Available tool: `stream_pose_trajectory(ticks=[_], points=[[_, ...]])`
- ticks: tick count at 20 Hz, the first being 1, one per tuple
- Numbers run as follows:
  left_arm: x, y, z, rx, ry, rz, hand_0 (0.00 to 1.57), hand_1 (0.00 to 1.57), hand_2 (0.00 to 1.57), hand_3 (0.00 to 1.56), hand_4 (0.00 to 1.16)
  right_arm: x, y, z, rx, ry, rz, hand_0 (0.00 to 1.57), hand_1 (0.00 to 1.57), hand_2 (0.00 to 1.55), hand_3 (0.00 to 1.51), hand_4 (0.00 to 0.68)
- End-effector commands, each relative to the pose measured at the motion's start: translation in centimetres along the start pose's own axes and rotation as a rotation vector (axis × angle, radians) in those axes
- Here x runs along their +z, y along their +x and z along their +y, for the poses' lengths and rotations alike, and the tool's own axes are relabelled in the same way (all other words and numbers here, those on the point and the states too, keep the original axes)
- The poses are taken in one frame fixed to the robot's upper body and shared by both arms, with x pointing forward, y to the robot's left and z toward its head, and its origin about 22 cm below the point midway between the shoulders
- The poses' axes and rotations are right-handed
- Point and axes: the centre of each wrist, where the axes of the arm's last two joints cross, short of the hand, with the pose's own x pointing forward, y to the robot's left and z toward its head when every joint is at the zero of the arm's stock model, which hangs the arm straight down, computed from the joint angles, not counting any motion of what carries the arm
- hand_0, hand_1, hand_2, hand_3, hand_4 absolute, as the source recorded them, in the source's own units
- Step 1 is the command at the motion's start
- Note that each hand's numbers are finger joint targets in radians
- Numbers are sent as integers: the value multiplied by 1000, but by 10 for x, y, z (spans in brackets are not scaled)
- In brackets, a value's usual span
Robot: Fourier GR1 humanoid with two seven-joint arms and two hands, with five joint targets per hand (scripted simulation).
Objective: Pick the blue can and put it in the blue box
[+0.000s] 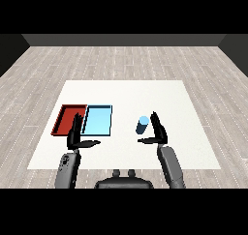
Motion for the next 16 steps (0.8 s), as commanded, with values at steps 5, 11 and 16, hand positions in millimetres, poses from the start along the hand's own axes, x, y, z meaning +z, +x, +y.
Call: stream_pose_trajectory(ticks=[5,11,16], points=[[5,2,4,21,1,26,0,0,0,0,0,-31,-3,0,-11,-29,102,0,0,0,0,0],[12,-4,-5,-3,-7,-1,0,0,0,0,0,-21,-22,-10,7,-92,103,0,0,0,0,0],[10,-7,3,-16,11,-12,0,0,0,0,0,-42,-7,-7,-45,-72,143,0,0,0,0,0]])
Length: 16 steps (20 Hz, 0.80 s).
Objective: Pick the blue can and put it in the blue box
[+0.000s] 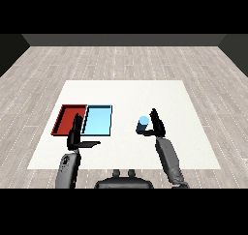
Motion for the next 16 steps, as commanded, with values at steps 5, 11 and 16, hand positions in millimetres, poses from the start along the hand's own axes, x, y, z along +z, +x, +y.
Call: stream_pose_trajectory(ticks=[5,11,16], points=[[1,-10,10,-10,28,6,0,0,0,0,0,-17,-25,5,-51,-8,40,0,0,0,0,0],[-3,-4,-11,-29,22,-6,0,0,0,0,0,-22,-19,-1,-71,-31,48,0,0,0,0,0],[-10,-1,0,-12,17,-10,0,0,0,0,0,3,-39,12,-80,-27,64,0,0,0,0,0]])
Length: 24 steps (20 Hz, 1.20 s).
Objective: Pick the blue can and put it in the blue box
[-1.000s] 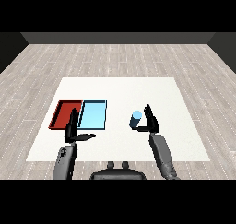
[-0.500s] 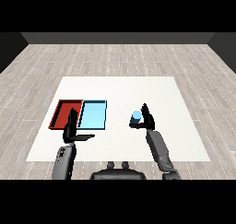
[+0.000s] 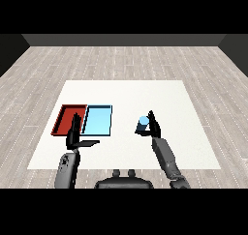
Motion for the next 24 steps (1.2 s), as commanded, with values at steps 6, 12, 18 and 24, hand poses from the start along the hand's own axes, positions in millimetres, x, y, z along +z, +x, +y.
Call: stream_pose_trajectory(ticks=[6,12,18,24], points=[[14,-1,-5,30,0,7,0,0,0,0,0,-5,0,6,-41,19,19,0,0,0,0,0],[-8,-11,2,-7,10,-10,0,0,0,0,0,-10,-4,11,-12,-3,17,0,0,0,0,0],[10,-6,-2,15,3,-14,0,0,0,0,0,-20,-5,5,-36,-38,18,0,0,0,0,0],[-6,-13,-2,21,8,-3,0,0,0,0,0,-34,4,19,94,-128,90,1466,1466,1466,1446,536]])
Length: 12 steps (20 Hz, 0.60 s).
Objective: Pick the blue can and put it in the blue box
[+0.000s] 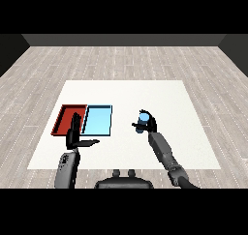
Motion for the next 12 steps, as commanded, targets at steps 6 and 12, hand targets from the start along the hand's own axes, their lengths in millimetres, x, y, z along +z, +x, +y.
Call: stream_pose_trajectory(ticks=[6,12], points=[[3,9,-1,-14,-29,-5,0,0,0,0,0,-3,6,21,47,-29,-5,1456,1456,1449,1419,523],[6,1,2,1,-27,19,0,0,0,0,0,1,31,19,115,-7,-110,1467,1467,1474,1360,470]])
